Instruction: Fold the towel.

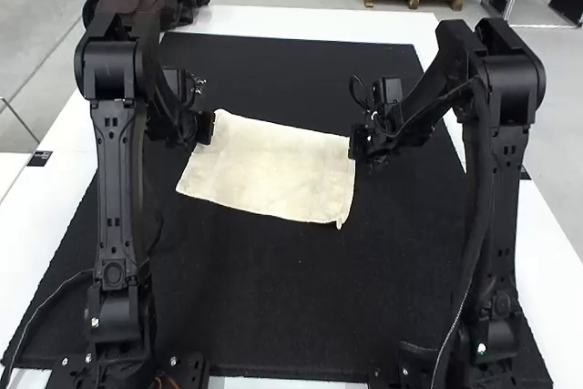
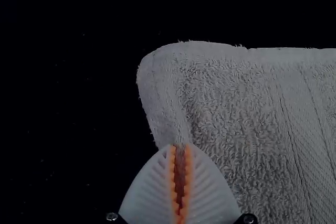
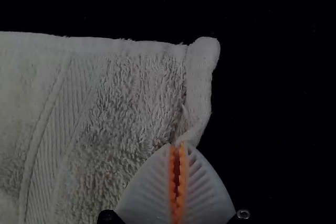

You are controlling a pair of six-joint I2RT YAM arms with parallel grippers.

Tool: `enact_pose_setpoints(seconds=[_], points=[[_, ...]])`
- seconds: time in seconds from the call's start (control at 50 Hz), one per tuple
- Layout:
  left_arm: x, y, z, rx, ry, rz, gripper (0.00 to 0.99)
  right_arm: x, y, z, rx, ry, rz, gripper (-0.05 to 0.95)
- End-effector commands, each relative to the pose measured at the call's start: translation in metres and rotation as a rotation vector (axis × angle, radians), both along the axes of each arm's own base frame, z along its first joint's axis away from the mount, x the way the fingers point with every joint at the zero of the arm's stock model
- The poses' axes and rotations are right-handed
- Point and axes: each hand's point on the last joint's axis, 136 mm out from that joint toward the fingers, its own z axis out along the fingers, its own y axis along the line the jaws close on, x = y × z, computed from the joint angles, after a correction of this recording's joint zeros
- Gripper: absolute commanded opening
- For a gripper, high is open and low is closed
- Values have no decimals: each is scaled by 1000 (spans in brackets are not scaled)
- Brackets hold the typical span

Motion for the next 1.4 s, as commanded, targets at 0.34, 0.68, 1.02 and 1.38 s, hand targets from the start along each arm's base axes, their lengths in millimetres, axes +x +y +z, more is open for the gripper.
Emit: enact_pose_setpoints(seconds=[0.34, 0.68, 1.02, 1.38], points=[[10, 28, 32, -7, -42, 63, 21, -9, 10, 39, 100, -31, 46, -26], [1, 50, 56, -27, -41, 75, 21, -9, -1, 64, 105, -78, 25, -26], [-15, 39, 65, -73, 9, 30, 21, -22, 2, 81, 130, -60, 49, -26], [-39, 36, 80, -85, 31, 23, 21, -42, 10, 101, 190, -21, 89, -26]])
